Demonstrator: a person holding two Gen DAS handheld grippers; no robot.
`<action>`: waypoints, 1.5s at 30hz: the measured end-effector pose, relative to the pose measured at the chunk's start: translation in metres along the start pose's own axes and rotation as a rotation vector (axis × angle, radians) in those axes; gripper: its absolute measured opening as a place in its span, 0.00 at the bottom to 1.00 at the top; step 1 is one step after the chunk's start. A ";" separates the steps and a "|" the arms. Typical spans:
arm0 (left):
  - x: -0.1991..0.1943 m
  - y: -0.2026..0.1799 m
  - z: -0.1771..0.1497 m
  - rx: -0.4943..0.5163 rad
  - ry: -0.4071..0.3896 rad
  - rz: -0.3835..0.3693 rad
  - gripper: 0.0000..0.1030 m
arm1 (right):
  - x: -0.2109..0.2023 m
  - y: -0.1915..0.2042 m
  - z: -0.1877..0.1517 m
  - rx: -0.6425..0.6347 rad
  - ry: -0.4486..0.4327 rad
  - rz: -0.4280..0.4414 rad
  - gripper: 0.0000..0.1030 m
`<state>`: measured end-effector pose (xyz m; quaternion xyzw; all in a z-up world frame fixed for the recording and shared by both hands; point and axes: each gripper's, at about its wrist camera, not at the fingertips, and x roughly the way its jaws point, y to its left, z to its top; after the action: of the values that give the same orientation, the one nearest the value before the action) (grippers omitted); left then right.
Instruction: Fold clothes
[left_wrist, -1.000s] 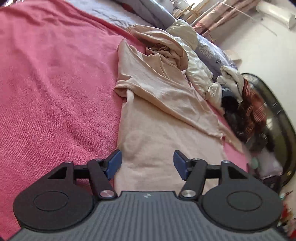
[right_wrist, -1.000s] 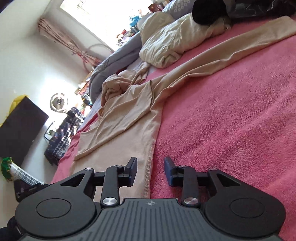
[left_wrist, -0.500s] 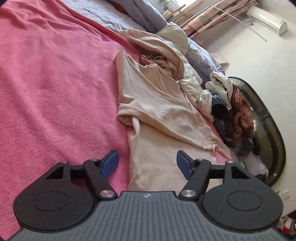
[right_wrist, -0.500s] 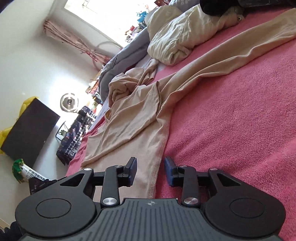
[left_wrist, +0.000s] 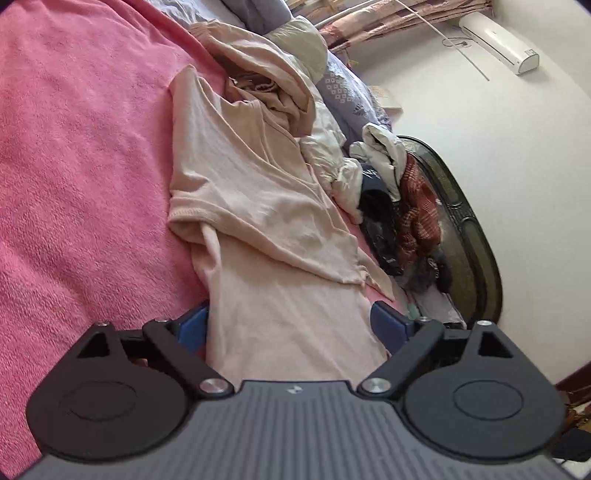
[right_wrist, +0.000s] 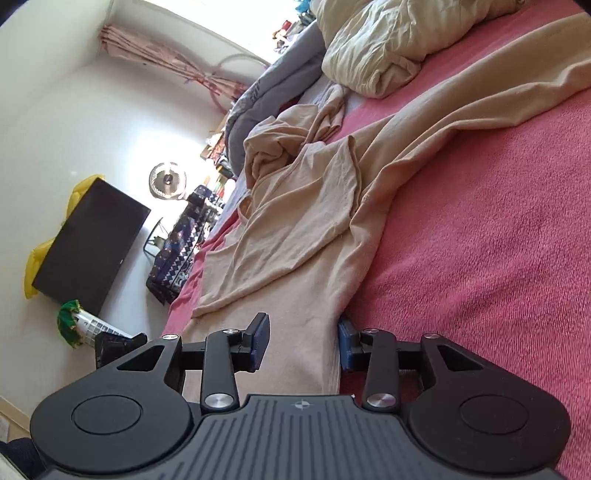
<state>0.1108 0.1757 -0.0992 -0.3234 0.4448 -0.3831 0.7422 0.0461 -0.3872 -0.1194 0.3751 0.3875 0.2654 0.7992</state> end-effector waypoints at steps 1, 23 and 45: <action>-0.002 0.000 -0.003 0.003 0.010 -0.022 0.87 | -0.003 0.002 -0.005 -0.010 0.016 0.013 0.38; 0.002 -0.011 -0.025 -0.032 0.005 0.121 0.26 | -0.006 0.015 -0.021 0.038 0.030 -0.038 0.08; -0.024 -0.003 -0.038 -0.170 -0.066 0.303 0.02 | -0.025 0.009 -0.030 0.156 -0.113 -0.230 0.03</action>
<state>0.0676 0.1898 -0.1020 -0.3268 0.4947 -0.2170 0.7755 0.0061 -0.3877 -0.1141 0.4035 0.4018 0.1194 0.8133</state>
